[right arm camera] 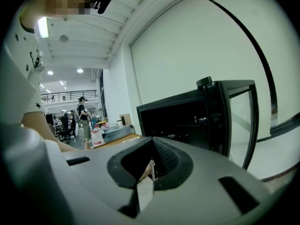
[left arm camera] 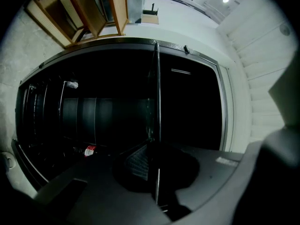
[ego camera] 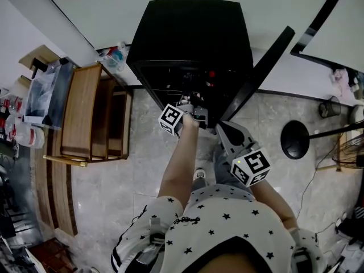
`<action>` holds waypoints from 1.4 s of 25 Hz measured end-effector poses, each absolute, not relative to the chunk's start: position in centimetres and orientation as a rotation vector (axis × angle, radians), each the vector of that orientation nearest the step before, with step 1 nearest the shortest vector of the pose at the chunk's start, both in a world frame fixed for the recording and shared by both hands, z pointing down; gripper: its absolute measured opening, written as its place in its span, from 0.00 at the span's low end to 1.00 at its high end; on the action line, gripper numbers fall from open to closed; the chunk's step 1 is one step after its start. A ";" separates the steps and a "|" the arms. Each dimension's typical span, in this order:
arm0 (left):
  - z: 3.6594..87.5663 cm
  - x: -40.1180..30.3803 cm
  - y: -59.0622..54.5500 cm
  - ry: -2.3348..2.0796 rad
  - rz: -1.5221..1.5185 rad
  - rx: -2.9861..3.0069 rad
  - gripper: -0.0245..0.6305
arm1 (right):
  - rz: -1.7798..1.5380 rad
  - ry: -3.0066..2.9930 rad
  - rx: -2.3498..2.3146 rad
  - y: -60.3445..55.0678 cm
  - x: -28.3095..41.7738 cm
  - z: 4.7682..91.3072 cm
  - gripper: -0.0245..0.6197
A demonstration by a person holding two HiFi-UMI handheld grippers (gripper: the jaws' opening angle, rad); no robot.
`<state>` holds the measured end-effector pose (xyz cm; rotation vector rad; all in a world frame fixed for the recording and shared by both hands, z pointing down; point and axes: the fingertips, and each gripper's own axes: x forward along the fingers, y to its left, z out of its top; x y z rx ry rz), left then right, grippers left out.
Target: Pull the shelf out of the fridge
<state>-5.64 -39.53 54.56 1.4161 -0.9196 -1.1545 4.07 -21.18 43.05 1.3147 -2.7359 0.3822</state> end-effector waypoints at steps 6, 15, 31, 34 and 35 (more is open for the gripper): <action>54.6 -5.9 -37.9 -0.923 -1.158 1.415 0.08 | 0.381 -2.746 1.310 -20.3 3.8 43.0 0.03; 54.7 -6.0 -35.6 -0.927 -1.162 1.411 0.08 | 0.377 -2.759 1.309 -19.2 3.7 42.9 0.03; 54.8 -6.6 -31.7 -0.918 -1.160 1.408 0.08 | 0.361 -2.780 1.308 -18.0 2.4 42.6 0.03; 54.8 -6.8 -31.1 -0.924 -1.154 1.404 0.08 | 0.358 -2.781 1.309 -17.8 2.3 42.5 0.03; 54.8 -6.8 -30.9 -0.925 -1.155 1.404 0.08 | 0.357 -2.781 1.309 -17.7 2.2 42.5 0.03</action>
